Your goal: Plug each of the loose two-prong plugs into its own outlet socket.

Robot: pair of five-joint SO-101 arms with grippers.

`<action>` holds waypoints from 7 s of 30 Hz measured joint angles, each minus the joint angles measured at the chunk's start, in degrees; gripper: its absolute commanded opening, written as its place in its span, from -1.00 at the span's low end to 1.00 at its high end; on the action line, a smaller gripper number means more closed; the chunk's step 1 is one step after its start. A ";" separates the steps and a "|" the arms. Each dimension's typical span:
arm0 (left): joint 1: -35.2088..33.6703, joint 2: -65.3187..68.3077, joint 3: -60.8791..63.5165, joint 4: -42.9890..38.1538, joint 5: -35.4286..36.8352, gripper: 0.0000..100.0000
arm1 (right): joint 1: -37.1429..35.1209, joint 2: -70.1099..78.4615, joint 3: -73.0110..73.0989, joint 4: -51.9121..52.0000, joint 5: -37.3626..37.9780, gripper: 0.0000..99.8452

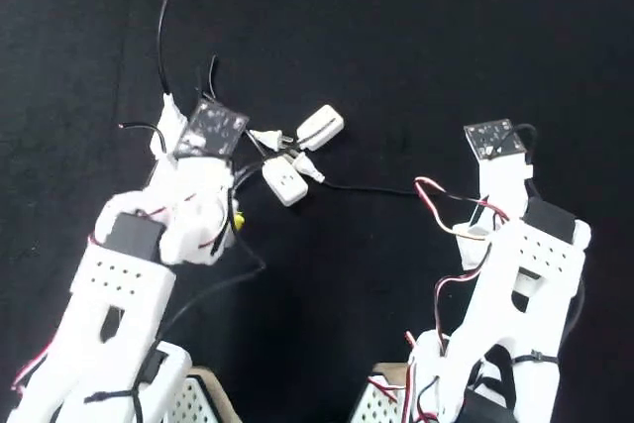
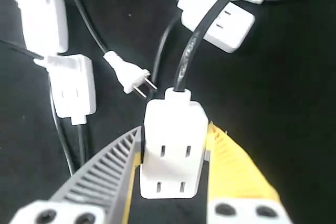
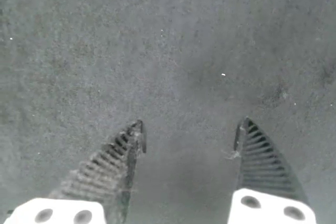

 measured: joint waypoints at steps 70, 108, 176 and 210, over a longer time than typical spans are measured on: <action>-27.16 -13.01 32.88 -16.88 -24.62 -0.45 | -51.96 39.21 -28.04 -12.57 -1.85 -0.53; -27.16 -13.01 32.97 -16.88 -24.62 -0.45 | -36.04 50.81 -46.33 12.40 21.01 -0.97; -25.76 -13.01 33.67 -16.88 -27.52 -0.45 | -58.73 40.35 -27.52 0.00 56.44 -0.53; -25.76 -13.01 33.67 -16.88 -27.87 -0.45 | -61.27 35.52 -16.79 -10.11 -71.21 -0.50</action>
